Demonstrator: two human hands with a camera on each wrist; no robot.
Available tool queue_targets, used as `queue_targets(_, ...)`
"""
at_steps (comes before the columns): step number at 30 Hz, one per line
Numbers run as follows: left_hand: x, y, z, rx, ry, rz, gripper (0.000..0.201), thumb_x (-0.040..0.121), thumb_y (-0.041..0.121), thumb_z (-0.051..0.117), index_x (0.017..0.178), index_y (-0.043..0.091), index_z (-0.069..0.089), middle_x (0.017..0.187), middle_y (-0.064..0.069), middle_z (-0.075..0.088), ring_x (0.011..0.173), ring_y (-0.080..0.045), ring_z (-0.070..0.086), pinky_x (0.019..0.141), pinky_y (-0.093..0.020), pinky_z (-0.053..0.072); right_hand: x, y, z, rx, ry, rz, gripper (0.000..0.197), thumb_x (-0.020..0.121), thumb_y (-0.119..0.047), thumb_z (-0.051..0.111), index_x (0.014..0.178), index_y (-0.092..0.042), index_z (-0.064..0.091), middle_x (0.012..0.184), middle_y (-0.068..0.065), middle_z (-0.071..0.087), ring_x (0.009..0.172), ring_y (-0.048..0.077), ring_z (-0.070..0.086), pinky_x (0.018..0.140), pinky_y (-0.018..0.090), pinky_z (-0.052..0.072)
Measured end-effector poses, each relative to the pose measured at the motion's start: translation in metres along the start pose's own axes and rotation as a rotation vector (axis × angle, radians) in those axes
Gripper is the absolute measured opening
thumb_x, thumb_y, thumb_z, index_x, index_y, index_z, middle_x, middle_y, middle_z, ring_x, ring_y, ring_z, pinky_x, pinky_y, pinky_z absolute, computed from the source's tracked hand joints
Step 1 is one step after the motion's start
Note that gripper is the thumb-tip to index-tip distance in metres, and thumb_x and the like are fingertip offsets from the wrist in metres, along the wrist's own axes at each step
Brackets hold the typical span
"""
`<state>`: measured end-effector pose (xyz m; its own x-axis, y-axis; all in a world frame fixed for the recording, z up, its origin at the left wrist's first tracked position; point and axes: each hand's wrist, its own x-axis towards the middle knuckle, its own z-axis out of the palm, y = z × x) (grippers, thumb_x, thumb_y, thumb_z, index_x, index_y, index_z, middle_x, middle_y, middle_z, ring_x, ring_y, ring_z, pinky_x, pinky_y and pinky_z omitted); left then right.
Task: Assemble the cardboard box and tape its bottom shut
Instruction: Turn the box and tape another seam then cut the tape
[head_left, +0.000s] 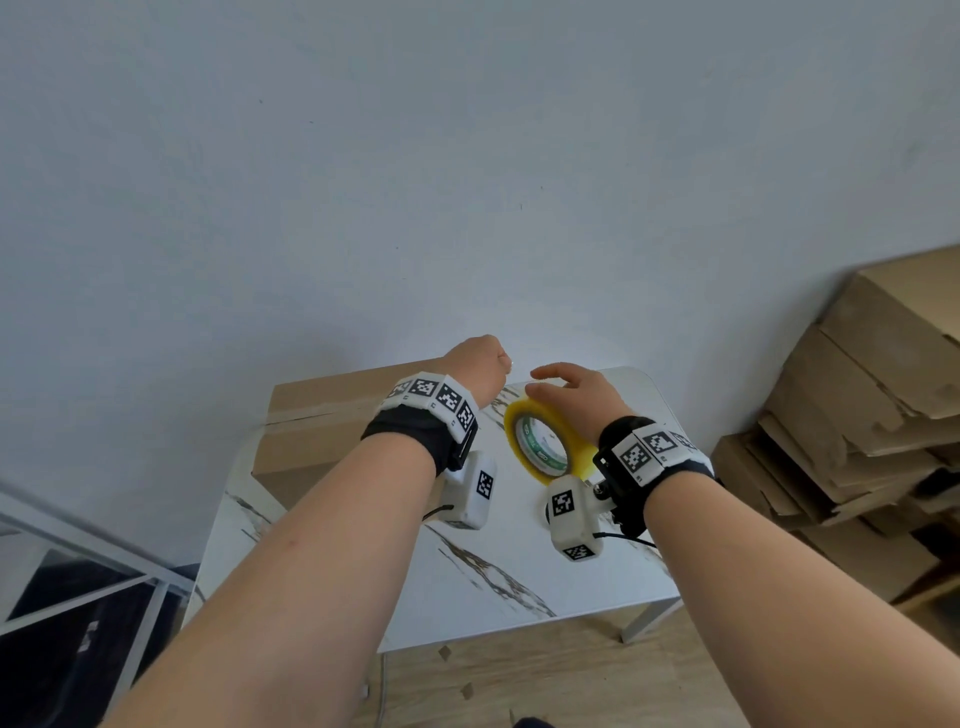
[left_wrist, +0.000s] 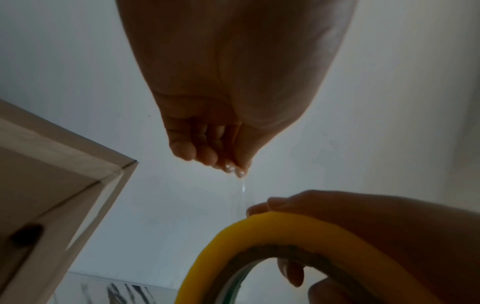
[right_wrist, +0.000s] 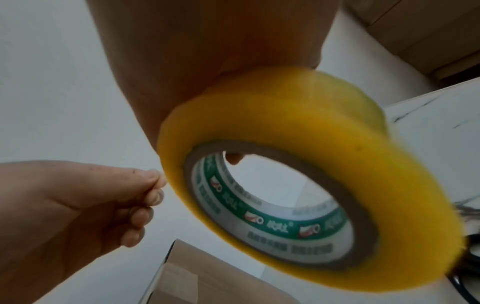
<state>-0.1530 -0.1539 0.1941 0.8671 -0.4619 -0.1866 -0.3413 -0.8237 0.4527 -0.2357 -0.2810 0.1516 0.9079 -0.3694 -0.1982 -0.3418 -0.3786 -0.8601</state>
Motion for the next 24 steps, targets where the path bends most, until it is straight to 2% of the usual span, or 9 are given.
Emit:
queue_targets(2,-0.003,-0.002,0.002,0.011,0.015,0.008,0.019,0.097,0.013,0.042,0.102,0.008,0.060,0.100,-0.007,0.061,0.091,-0.025,0.056,0.075,-0.029,0.040,0.002,0.001,0.000,-0.014,-0.005,0.025,0.029,0.084,-0.038,0.066,0.112,-0.031,0.067,0.103,-0.005,0.064,0.086,0.011,0.059,0.071,0.023,0.043)
queue_targets(3,-0.005,-0.003,0.004,0.005,0.035,0.015,0.021,0.097,0.014,0.041,0.102,0.009,0.060,0.102,-0.007,0.062,0.094,-0.025,0.058,0.076,-0.030,0.041,0.003,0.002,0.000,-0.033,-0.016,0.043,0.028,0.084,-0.035,0.066,0.112,-0.031,0.068,0.104,-0.004,0.064,0.085,0.011,0.058,0.069,0.023,0.043)
queue_targets(6,-0.011,-0.005,0.007,-0.017,0.044,0.039,0.023,0.099,0.016,0.040,0.106,0.009,0.061,0.101,-0.002,0.060,0.091,-0.019,0.055,0.076,-0.028,0.040,0.000,0.003,0.001,-0.112,-0.043,0.103,0.026,0.085,-0.028,0.064,0.111,-0.029,0.068,0.095,-0.009,0.061,0.075,0.004,0.053,0.057,0.018,0.037)
queue_targets(10,-0.008,-0.013,0.002,-0.075,0.064,0.070,0.022,0.097,0.022,0.048,0.101,0.009,0.066,0.105,-0.004,0.066,0.096,-0.022,0.060,0.079,-0.031,0.045,-0.001,0.002,0.005,-0.106,-0.024,0.087,0.013,0.086,-0.026,0.065,0.097,-0.026,0.071,0.087,-0.011,0.063,0.070,-0.002,0.051,0.055,0.015,0.035)
queue_targets(13,-0.003,-0.029,-0.010,-0.126,0.040,0.094,0.027,0.095,0.029,0.053,0.106,0.015,0.073,0.115,-0.001,0.067,0.107,-0.019,0.060,0.086,-0.026,0.042,0.002,-0.006,0.010,-0.099,0.037,0.096,0.011,0.084,-0.028,0.067,0.087,-0.020,0.074,0.082,-0.006,0.068,0.068,0.005,0.057,0.057,0.019,0.043)
queue_targets(15,-0.001,-0.041,-0.015,-0.138,-0.008,0.105,0.029,0.095,0.032,0.052,0.113,0.019,0.071,0.124,0.000,0.065,0.117,-0.018,0.057,0.096,-0.027,0.041,0.005,-0.012,0.016,-0.104,0.057,0.114,0.014,0.081,-0.027,0.068,0.081,-0.015,0.075,0.082,-0.002,0.072,0.072,0.014,0.063,0.066,0.026,0.050)
queue_targets(18,-0.002,-0.058,-0.018,-0.173,0.010,0.088,0.037,0.099,0.033,0.046,0.135,0.028,0.054,0.144,0.000,0.049,0.134,-0.018,0.043,0.110,-0.029,0.031,0.010,-0.019,0.023,-0.113,0.078,0.151,0.018,0.077,-0.028,0.070,0.080,-0.011,0.072,0.083,0.006,0.072,0.073,0.018,0.061,0.069,0.028,0.049)
queue_targets(21,-0.003,-0.076,-0.030,-0.218,-0.017,-0.028,0.058,0.095,0.043,0.049,0.149,0.030,0.030,0.156,0.000,0.028,0.142,-0.020,0.032,0.114,-0.032,0.025,0.008,-0.021,0.030,-0.128,0.090,0.209,0.011,0.081,-0.030,0.070,0.081,-0.021,0.063,0.077,-0.003,0.059,0.074,0.017,0.055,0.069,0.026,0.044)
queue_targets(24,-0.006,-0.096,-0.042,0.140,-0.223,-0.058,0.095,0.078,0.060,0.064,0.153,0.029,0.015,0.162,-0.001,0.006,0.149,-0.021,0.009,0.120,-0.041,0.016,0.003,-0.025,0.038,-0.262,0.087,0.201,0.024,0.084,-0.026,0.065,0.066,-0.014,0.055,0.063,0.001,0.051,0.064,0.020,0.050,0.058,0.025,0.040)
